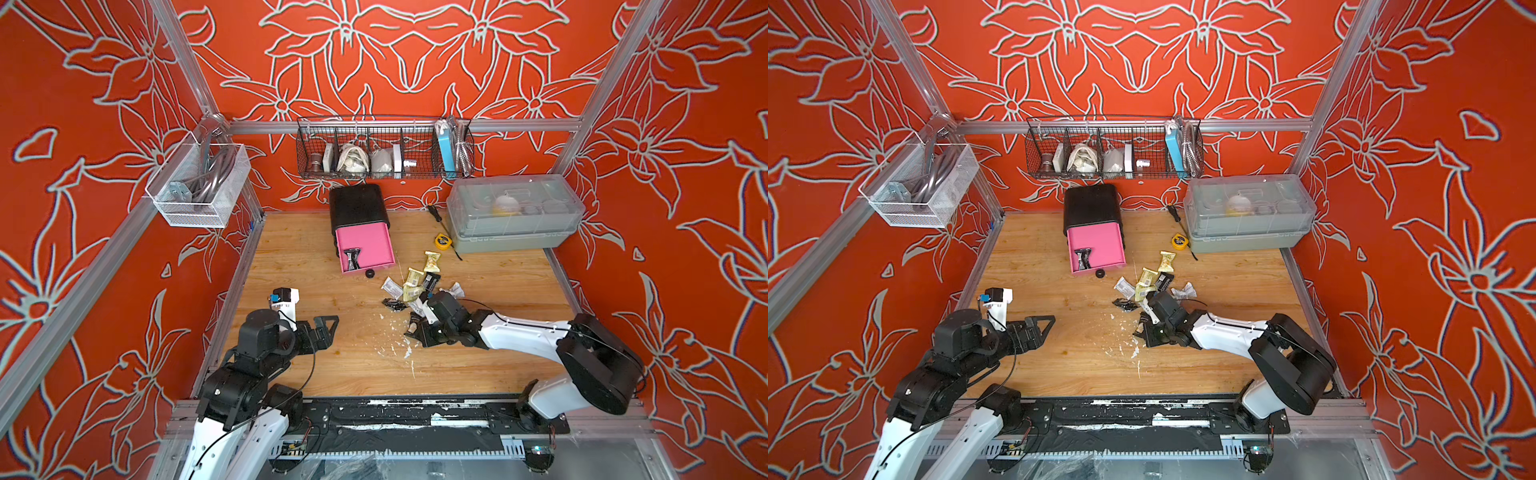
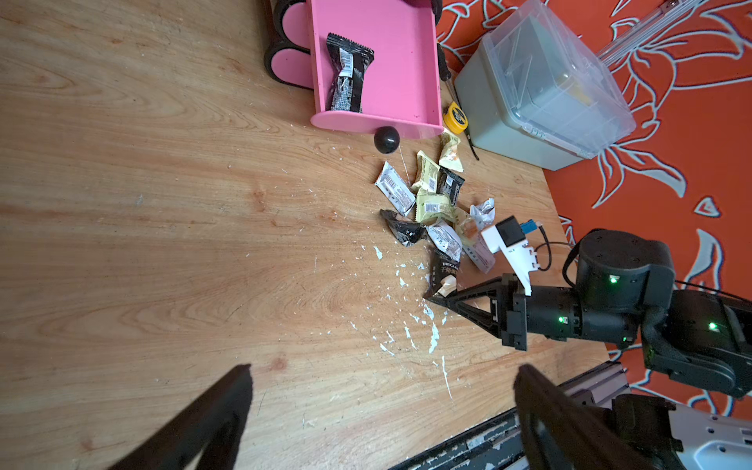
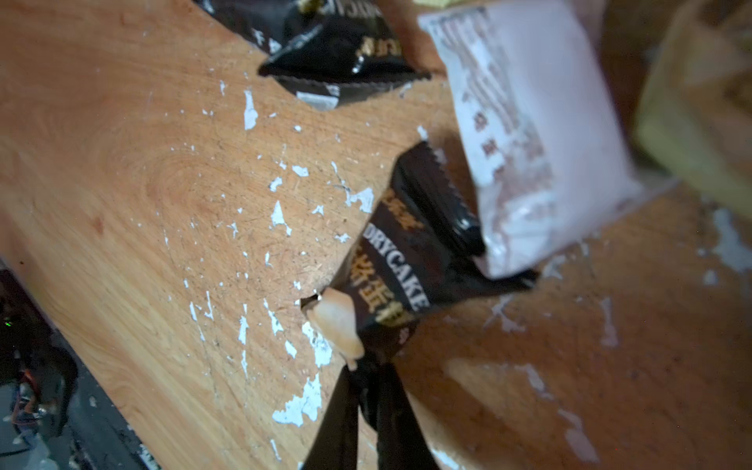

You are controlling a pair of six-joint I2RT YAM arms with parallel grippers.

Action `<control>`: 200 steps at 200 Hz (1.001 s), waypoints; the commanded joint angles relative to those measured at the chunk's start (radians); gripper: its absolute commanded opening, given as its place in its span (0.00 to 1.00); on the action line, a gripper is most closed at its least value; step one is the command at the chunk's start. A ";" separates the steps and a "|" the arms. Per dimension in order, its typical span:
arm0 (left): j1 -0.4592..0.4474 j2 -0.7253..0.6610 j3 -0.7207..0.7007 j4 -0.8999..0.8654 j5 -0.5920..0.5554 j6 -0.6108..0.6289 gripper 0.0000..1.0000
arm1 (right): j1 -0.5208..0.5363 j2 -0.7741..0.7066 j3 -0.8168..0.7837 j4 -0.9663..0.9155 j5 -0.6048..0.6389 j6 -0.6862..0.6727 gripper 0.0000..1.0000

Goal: Place the cookies into the drawer by color
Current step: Pick up the cookie at the center of the board.

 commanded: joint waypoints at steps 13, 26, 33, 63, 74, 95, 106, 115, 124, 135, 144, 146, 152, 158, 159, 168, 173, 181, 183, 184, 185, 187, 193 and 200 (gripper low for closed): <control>-0.001 0.001 -0.011 0.015 -0.004 0.012 0.99 | -0.004 -0.050 0.000 -0.030 -0.007 -0.026 0.00; 0.000 0.001 -0.011 0.016 -0.003 0.014 0.99 | -0.004 -0.088 0.005 -0.061 -0.002 -0.046 0.00; 0.001 0.000 -0.010 0.017 -0.002 0.014 0.99 | -0.004 -0.114 0.011 -0.082 0.001 -0.059 0.00; 0.003 -0.002 -0.012 0.020 0.009 0.016 0.99 | -0.004 -0.239 0.057 -0.166 0.024 -0.128 0.00; 0.006 -0.002 -0.012 0.023 0.013 0.018 0.99 | -0.003 -0.278 0.086 -0.185 0.040 -0.169 0.00; 0.011 -0.001 -0.014 0.024 0.020 0.020 0.99 | -0.006 -0.313 0.169 -0.216 0.075 -0.280 0.00; 0.013 -0.001 -0.014 0.026 0.020 0.020 0.99 | -0.007 -0.302 0.236 -0.244 0.088 -0.343 0.00; 0.014 0.000 -0.014 0.026 0.023 0.021 0.99 | -0.009 -0.277 0.295 -0.268 0.082 -0.396 0.00; 0.015 -0.002 -0.014 0.027 0.025 0.021 0.99 | -0.013 -0.240 0.358 -0.296 0.050 -0.446 0.00; 0.018 -0.002 -0.013 0.028 0.028 0.022 0.99 | -0.017 -0.181 0.451 -0.338 0.009 -0.498 0.00; 0.018 -0.007 -0.015 0.029 0.028 0.022 0.99 | -0.019 -0.130 0.527 -0.375 -0.021 -0.531 0.00; 0.018 -0.007 -0.015 0.030 0.029 0.022 0.99 | -0.020 -0.117 0.543 -0.384 -0.028 -0.537 0.00; 0.019 -0.009 -0.015 0.029 0.028 0.022 0.99 | -0.021 -0.082 0.586 -0.404 -0.046 -0.558 0.00; 0.020 -0.011 -0.016 0.030 0.029 0.024 0.99 | -0.024 -0.047 0.633 -0.421 -0.059 -0.574 0.00; 0.020 -0.012 -0.015 0.031 0.029 0.024 0.99 | -0.025 -0.041 0.640 -0.425 -0.061 -0.576 0.00; 0.020 -0.017 -0.017 0.032 0.031 0.024 0.99 | -0.028 0.011 0.699 -0.442 -0.076 -0.593 0.00; 0.021 -0.019 -0.016 0.033 0.031 0.025 0.99 | -0.033 0.037 0.728 -0.445 -0.084 -0.598 0.00; 0.021 -0.023 -0.018 0.035 0.036 0.027 0.99 | -0.040 0.080 0.772 -0.451 -0.095 -0.602 0.00; 0.022 -0.024 -0.018 0.036 0.036 0.027 0.99 | -0.041 0.090 0.784 -0.452 -0.097 -0.604 0.00; 0.022 -0.025 -0.018 0.037 0.037 0.026 0.99 | -0.042 0.095 0.789 -0.452 -0.100 -0.604 0.00; 0.021 -0.026 -0.019 0.037 0.038 0.027 0.99 | -0.043 0.098 0.795 -0.454 -0.102 -0.604 0.00; 0.022 -0.026 -0.018 0.038 0.040 0.027 0.99 | -0.044 0.110 0.805 -0.455 -0.105 -0.604 0.00; 0.023 -0.030 -0.020 0.043 0.046 0.031 0.99 | -0.049 0.142 0.836 -0.458 -0.115 -0.604 0.00; 0.024 -0.035 -0.023 0.049 0.053 0.035 0.99 | -0.056 0.180 0.871 -0.459 -0.126 -0.606 0.00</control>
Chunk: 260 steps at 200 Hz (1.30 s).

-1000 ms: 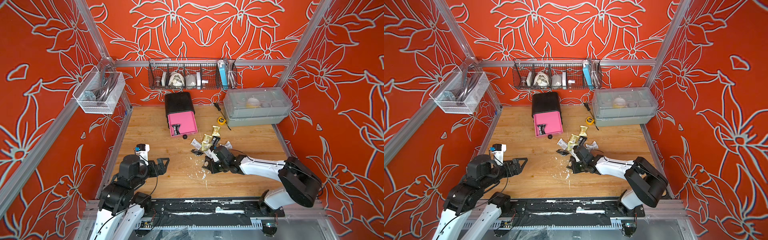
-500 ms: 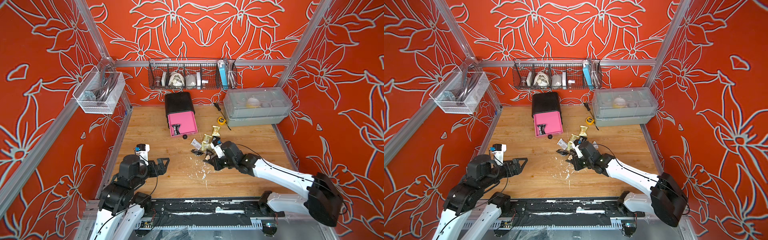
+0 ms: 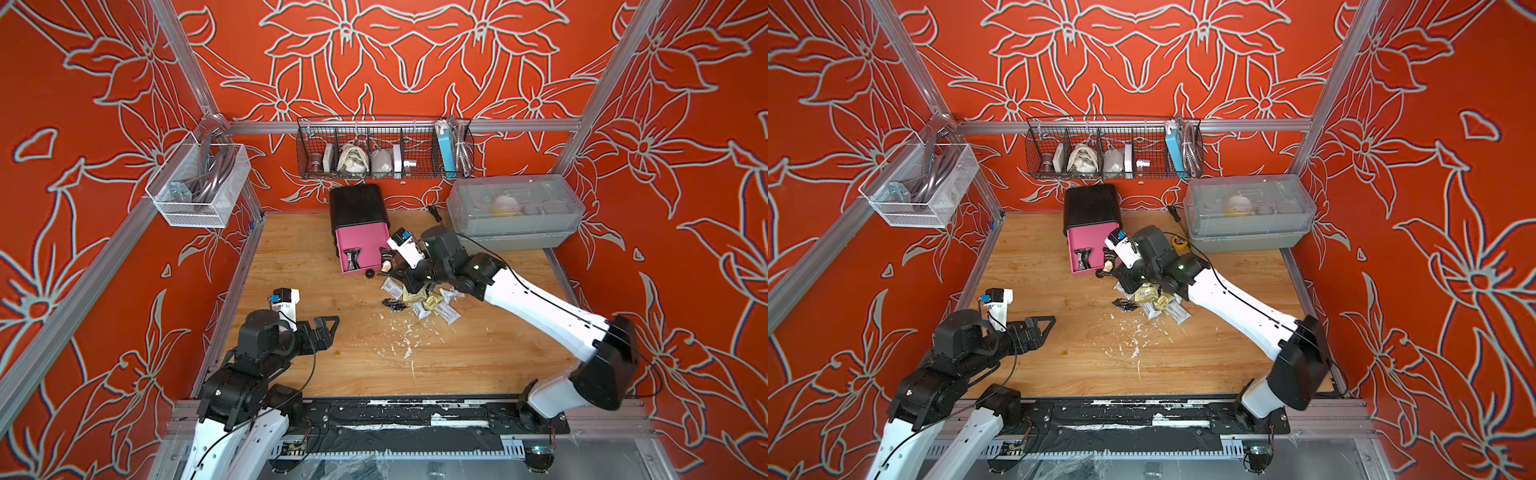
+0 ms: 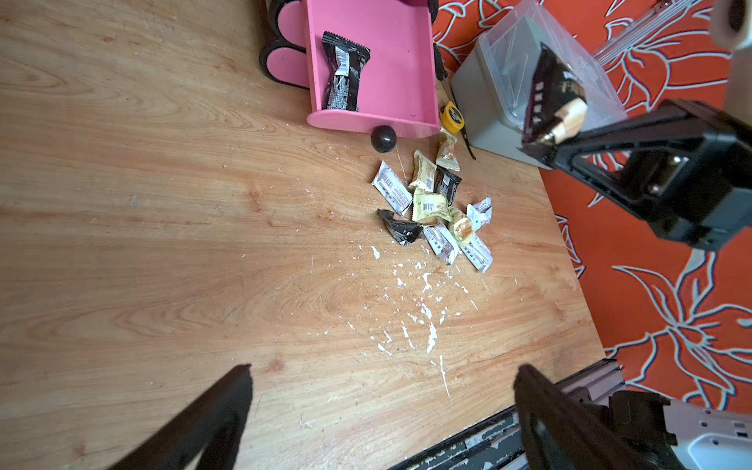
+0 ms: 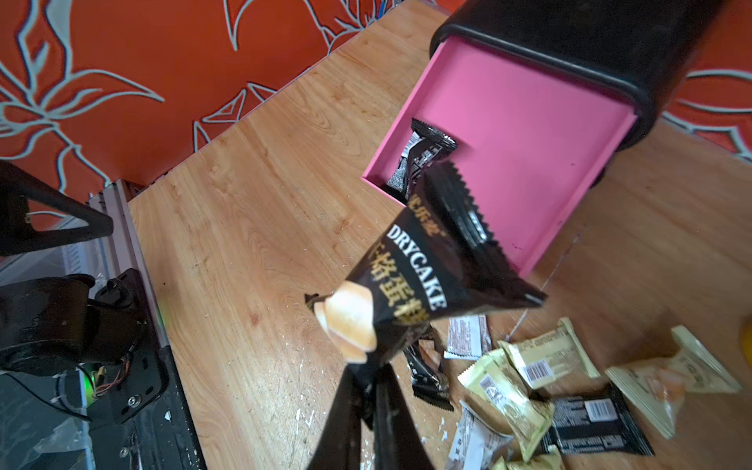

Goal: Place the cookies into the drawer by color
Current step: Pick up the cookie at the center of the board, then place the cookie in the drawer.

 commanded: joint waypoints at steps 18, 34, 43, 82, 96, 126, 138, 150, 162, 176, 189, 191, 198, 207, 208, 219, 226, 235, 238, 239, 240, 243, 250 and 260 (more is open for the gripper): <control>0.011 -0.046 -0.023 0.065 0.048 0.045 0.99 | -0.040 0.187 0.189 -0.087 -0.075 -0.066 0.00; 0.015 -0.079 -0.035 0.086 0.052 0.059 0.99 | -0.055 0.263 0.260 -0.101 -0.079 -0.065 0.00; 0.016 -0.098 -0.041 0.094 0.051 0.066 0.99 | -0.064 0.304 0.301 -0.111 -0.087 -0.068 0.00; 0.031 -0.137 -0.047 0.107 0.050 0.082 0.99 | -0.100 0.474 0.459 -0.178 -0.106 -0.083 0.00; 0.037 -0.133 -0.048 0.107 0.055 0.084 0.99 | -0.106 0.530 0.523 -0.214 -0.104 -0.090 0.00; 0.052 -0.121 -0.047 0.108 0.067 0.081 0.99 | -0.106 0.626 0.626 -0.253 -0.107 -0.099 0.00; 0.054 -0.116 -0.046 0.108 0.073 0.080 0.99 | -0.106 0.653 0.656 -0.260 -0.119 -0.095 0.00; 0.056 -0.116 -0.047 0.108 0.073 0.080 0.99 | -0.106 0.673 0.677 -0.263 -0.129 -0.086 0.00; 0.057 -0.116 -0.047 0.108 0.073 0.080 0.99 | -0.106 0.687 0.689 -0.259 -0.136 -0.076 0.00; 0.059 -0.116 -0.047 0.108 0.073 0.079 0.99 | -0.106 0.698 0.701 -0.258 -0.151 -0.066 0.04; 0.061 -0.115 -0.047 0.108 0.073 0.077 0.99 | -0.106 0.708 0.720 -0.274 -0.155 -0.062 0.13; 0.061 -0.114 -0.047 0.108 0.072 0.078 0.99 | -0.105 0.710 0.723 -0.278 -0.154 -0.063 0.15; 0.061 -0.114 -0.047 0.108 0.073 0.077 0.99 | -0.106 0.712 0.735 -0.292 -0.150 -0.062 0.23; 0.062 -0.113 -0.047 0.107 0.074 0.076 0.99 | -0.105 0.707 0.746 -0.307 -0.142 -0.059 0.30; 0.063 -0.113 -0.048 0.107 0.073 0.077 0.99 | -0.106 0.707 0.747 -0.308 -0.141 -0.058 0.30; 0.064 -0.113 -0.047 0.107 0.073 0.077 0.99 | -0.105 0.690 0.750 -0.322 -0.128 -0.053 0.34; 0.064 -0.113 -0.046 0.107 0.072 0.076 0.99 | -0.106 0.679 0.753 -0.335 -0.119 -0.049 0.35; 0.065 -0.113 -0.047 0.107 0.073 0.076 0.99 | -0.105 0.655 0.752 -0.347 -0.102 -0.045 0.36; 0.065 -0.113 -0.046 0.107 0.073 0.076 0.99 | -0.106 0.646 0.752 -0.351 -0.094 -0.043 0.36; 0.065 -0.113 -0.046 0.107 0.073 0.077 0.99 | -0.105 0.643 0.751 -0.351 -0.091 -0.042 0.36; 0.065 -0.113 -0.046 0.107 0.073 0.076 0.99 | -0.106 0.639 0.751 -0.352 -0.089 -0.041 0.36; 0.065 -0.113 -0.047 0.107 0.074 0.076 0.99 | -0.106 0.629 0.748 -0.354 -0.082 -0.039 0.37; 0.067 -0.113 -0.047 0.107 0.073 0.076 0.99 | -0.106 0.605 0.741 -0.360 -0.067 -0.037 0.38; 0.068 -0.111 -0.047 0.107 0.074 0.076 0.99 | -0.106 0.566 0.725 -0.360 -0.051 -0.029 0.40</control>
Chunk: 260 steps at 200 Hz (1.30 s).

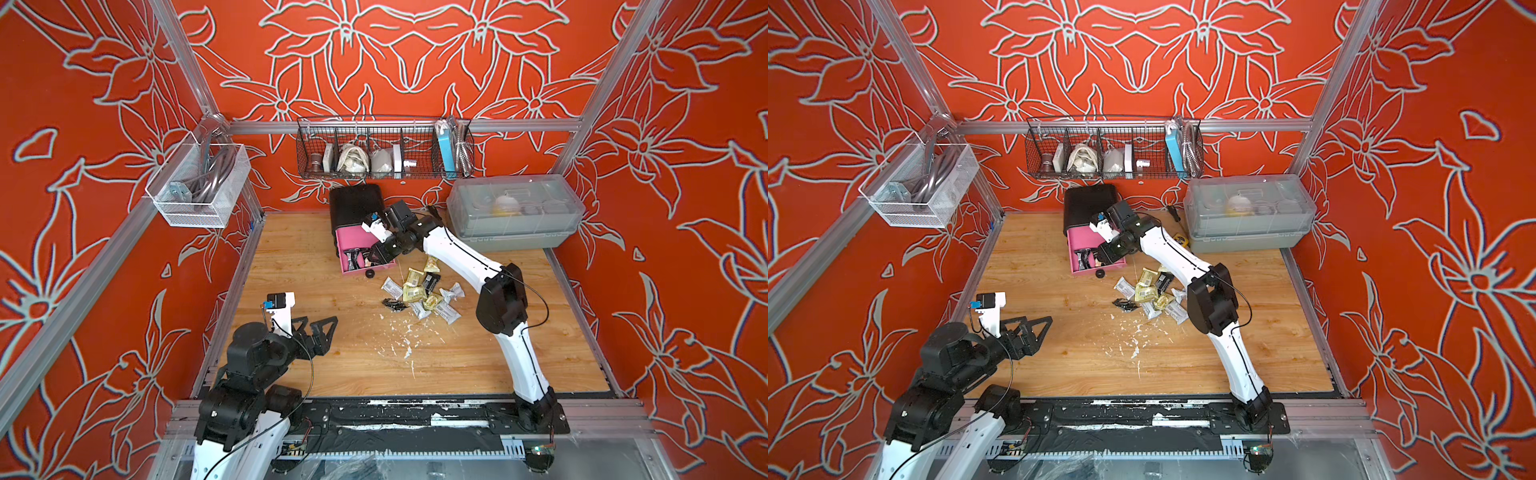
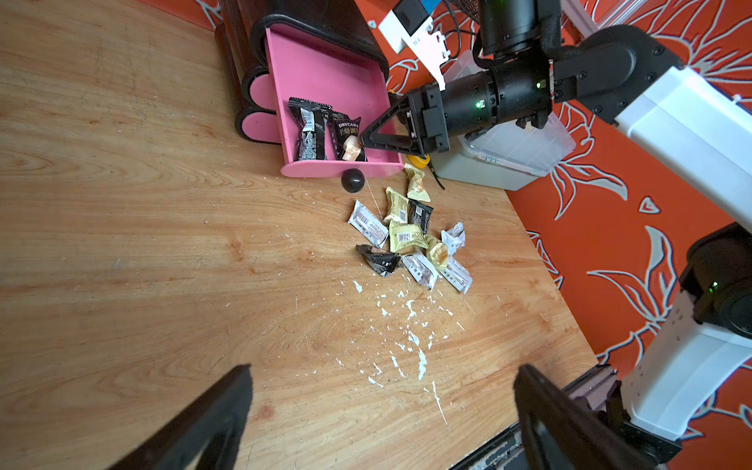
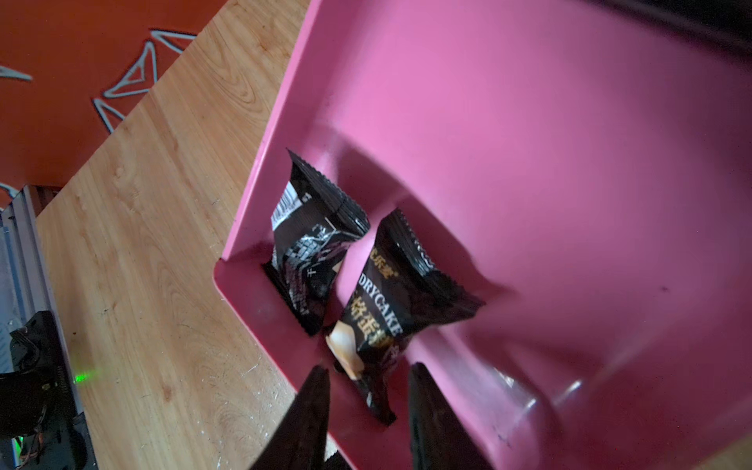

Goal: Place the cookies into the drawer by color
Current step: Place the cookie in the drawer, then pick up the cookie at the center of the board.

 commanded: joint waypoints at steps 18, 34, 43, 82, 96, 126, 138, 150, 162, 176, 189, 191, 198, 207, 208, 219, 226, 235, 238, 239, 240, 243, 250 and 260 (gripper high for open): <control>0.011 0.009 -0.002 0.025 0.011 0.010 0.99 | 0.003 -0.201 -0.054 -0.044 0.068 0.036 0.42; 0.011 0.008 -0.002 0.025 0.011 0.010 0.99 | 0.003 -0.308 -0.157 -0.004 0.072 0.061 0.43; 0.012 0.009 -0.003 0.025 0.011 0.010 0.99 | 0.004 -0.380 -0.249 0.045 0.070 0.080 0.43; 0.015 0.008 -0.002 0.025 0.015 0.011 0.99 | 0.005 -0.721 -0.786 0.339 0.151 0.188 0.45; 0.018 0.012 -0.002 0.026 0.021 0.010 0.99 | 0.006 -0.803 -0.928 0.397 0.196 0.189 0.45; 0.026 0.025 -0.003 0.028 0.031 0.009 0.99 | 0.019 -0.844 -1.071 0.366 0.236 0.147 0.45; 0.029 0.025 -0.003 0.028 0.033 0.008 0.99 | 0.033 -0.823 -1.094 0.342 0.235 0.133 0.45; 0.032 0.025 -0.003 0.028 0.033 0.008 0.99 | 0.051 -0.791 -1.101 0.321 0.224 0.117 0.45; 0.036 0.024 -0.003 0.028 0.033 0.007 0.99 | 0.067 -0.755 -1.099 0.313 0.224 0.112 0.45; 0.041 0.025 -0.002 0.028 0.033 0.007 0.99 | 0.082 -0.707 -1.085 0.314 0.223 0.115 0.46; 0.045 0.025 -0.002 0.026 0.032 0.009 0.99 | 0.090 -0.661 -1.062 0.319 0.236 0.127 0.48; 0.044 0.027 -0.003 0.026 0.033 0.008 0.99 | 0.090 -0.654 -1.057 0.320 0.237 0.129 0.49; 0.044 0.027 -0.002 0.026 0.032 0.007 0.99 | 0.094 -0.628 -1.043 0.321 0.239 0.131 0.49; 0.044 0.027 -0.003 0.026 0.030 0.006 0.99 | 0.097 -0.597 -1.024 0.326 0.241 0.134 0.50; 0.044 0.027 -0.004 0.026 0.030 0.007 0.99 | 0.096 -0.592 -1.023 0.326 0.241 0.134 0.51; 0.046 0.027 -0.003 0.025 0.028 0.005 0.99 | 0.099 -0.555 -0.997 0.326 0.239 0.136 0.51; 0.046 0.028 -0.003 0.025 0.028 0.004 0.99 | 0.102 -0.534 -0.984 0.329 0.238 0.138 0.52; 0.046 0.028 -0.002 0.025 0.029 0.004 0.99 | 0.104 -0.510 -0.966 0.331 0.230 0.141 0.52; 0.046 0.028 -0.003 0.025 0.029 0.005 0.99 | 0.106 -0.503 -0.962 0.334 0.227 0.142 0.52; 0.047 0.028 -0.003 0.025 0.027 0.005 0.99 | 0.106 -0.501 -0.960 0.334 0.226 0.141 0.52; 0.047 0.028 -0.003 0.025 0.027 0.005 0.99 | 0.107 -0.500 -0.959 0.335 0.225 0.143 0.52; 0.047 0.029 -0.003 0.025 0.027 0.005 0.99 | 0.109 -0.493 -0.955 0.337 0.224 0.143 0.52; 0.047 0.030 -0.003 0.025 0.028 0.004 0.99 | 0.114 -0.475 -0.943 0.342 0.219 0.145 0.52; 0.049 0.030 -0.003 0.025 0.028 0.004 0.99 | 0.116 -0.452 -0.926 0.342 0.218 0.146 0.52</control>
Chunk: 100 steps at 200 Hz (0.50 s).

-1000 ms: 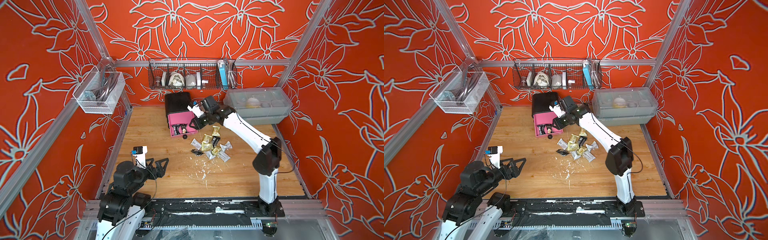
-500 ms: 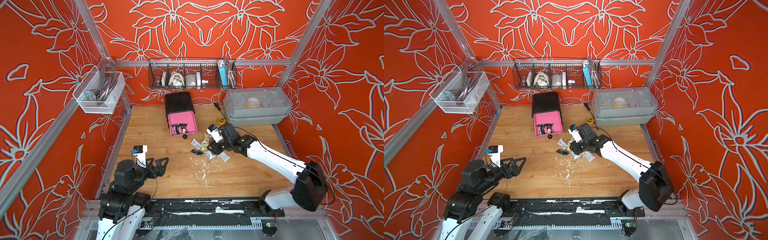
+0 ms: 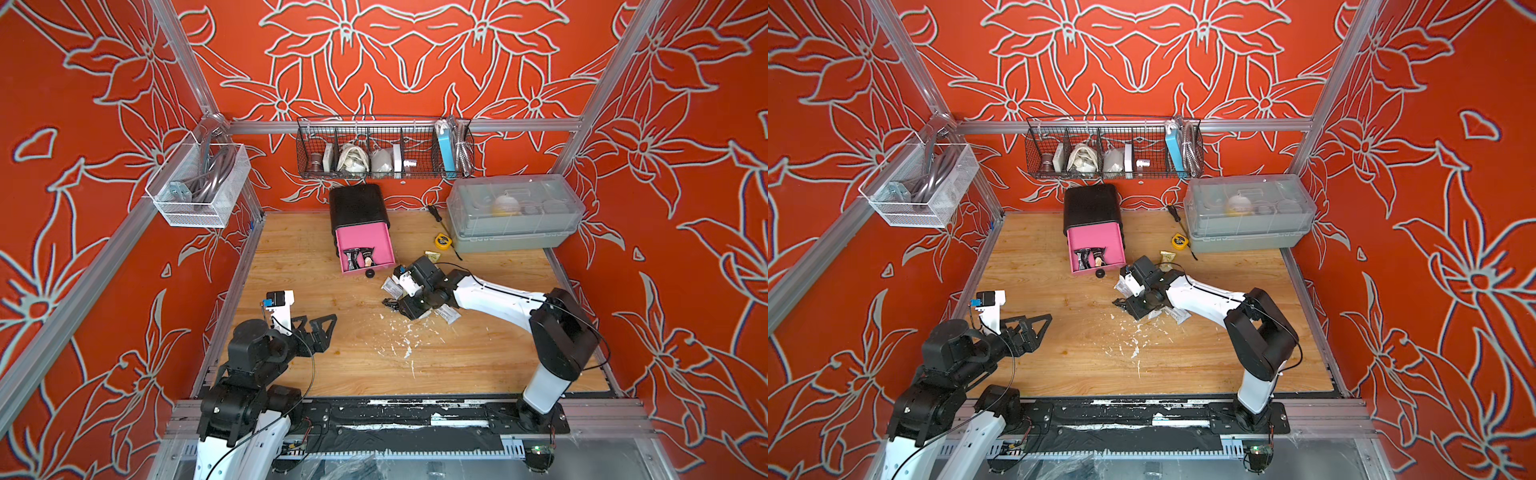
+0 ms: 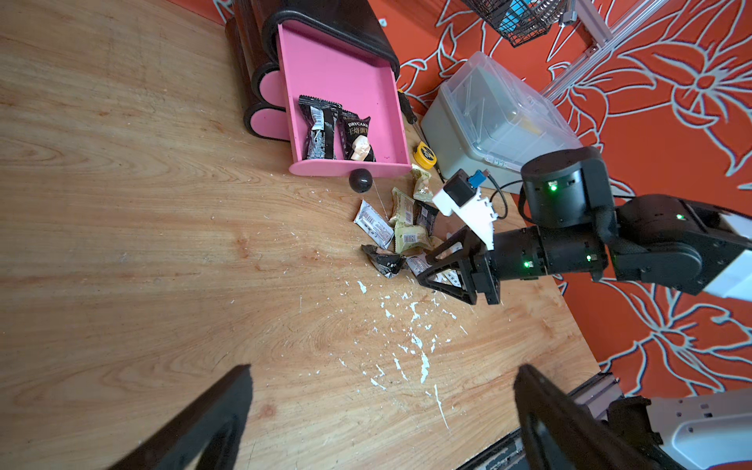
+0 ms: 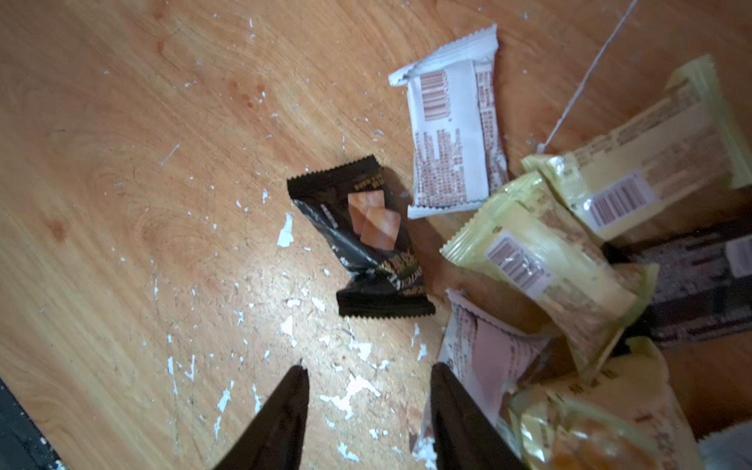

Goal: Place the cookies into the drawer by color
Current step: Pick up the cookie at the center of the board.

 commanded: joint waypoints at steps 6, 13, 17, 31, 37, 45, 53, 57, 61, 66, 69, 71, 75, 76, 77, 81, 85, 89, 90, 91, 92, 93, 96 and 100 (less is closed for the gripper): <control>0.010 0.009 -0.002 0.024 0.006 0.005 0.99 | 0.017 0.054 0.060 0.011 -0.001 0.017 0.52; 0.011 0.007 -0.003 0.024 0.006 0.006 0.99 | 0.018 0.072 0.073 0.008 0.004 0.021 0.52; 0.011 0.007 -0.003 0.024 0.007 0.005 0.99 | 0.017 0.080 0.078 0.007 0.006 0.021 0.52; 0.012 0.007 -0.002 0.024 0.007 0.006 0.99 | 0.018 0.107 0.097 0.006 0.017 0.021 0.52; 0.013 0.007 -0.003 0.024 0.007 0.006 0.99 | 0.017 0.121 0.102 0.007 0.020 0.019 0.52; 0.013 0.007 -0.003 0.024 0.006 0.005 0.99 | 0.017 0.135 0.110 0.003 0.025 0.018 0.51; 0.013 0.007 -0.003 0.024 0.006 0.005 0.99 | 0.019 0.150 0.116 -0.005 0.025 0.017 0.50; 0.013 0.006 -0.003 0.024 0.006 0.005 0.99 | 0.018 0.156 0.118 -0.006 0.024 0.017 0.49; 0.013 0.006 -0.003 0.024 0.006 0.006 0.99 | 0.018 0.162 0.118 -0.008 0.022 0.019 0.49; 0.013 0.006 -0.003 0.024 0.006 0.006 0.99 | 0.020 0.166 0.118 -0.012 0.021 0.021 0.47; 0.014 0.006 -0.003 0.024 0.007 0.005 0.99 | 0.019 0.169 0.116 -0.012 0.020 0.021 0.47; 0.014 0.006 -0.003 0.023 0.006 0.005 0.99 | 0.020 0.170 0.115 -0.011 0.019 0.022 0.46; 0.014 0.006 -0.003 0.024 0.007 0.005 0.99 | 0.020 0.171 0.113 -0.011 0.017 0.022 0.45; 0.014 0.006 -0.003 0.024 0.007 0.006 0.99 | 0.020 0.172 0.113 -0.012 0.016 0.023 0.45; 0.014 0.006 -0.003 0.024 0.007 0.006 0.99 | 0.021 0.172 0.112 -0.012 0.015 0.023 0.45; 0.014 0.006 -0.003 0.024 0.008 0.006 0.99 | 0.020 0.172 0.108 -0.011 0.014 0.024 0.44; 0.015 0.006 -0.003 0.024 0.008 0.006 0.99 | 0.021 0.172 0.104 -0.010 0.013 0.025 0.42; 0.015 0.006 -0.003 0.025 0.008 0.006 0.99 | 0.022 0.171 0.100 -0.010 0.012 0.027 0.41; 0.015 0.006 -0.003 0.024 0.008 0.006 0.99 | 0.022 0.172 0.099 -0.009 0.012 0.027 0.41; 0.014 0.006 -0.002 0.024 0.008 0.005 0.99 | 0.022 0.172 0.098 -0.009 0.012 0.027 0.41; 0.014 0.006 -0.003 0.024 0.007 0.005 0.99 | 0.022 0.171 0.097 -0.009 0.011 0.027 0.40; 0.014 0.006 -0.003 0.024 0.008 0.006 0.99 | 0.023 0.170 0.096 -0.009 0.011 0.027 0.40; 0.015 0.006 -0.003 0.024 0.009 0.006 0.99 | 0.024 0.170 0.092 -0.008 0.012 0.027 0.39; 0.015 0.006 -0.003 0.024 0.008 0.005 0.99 | 0.023 0.169 0.087 -0.007 0.011 0.028 0.38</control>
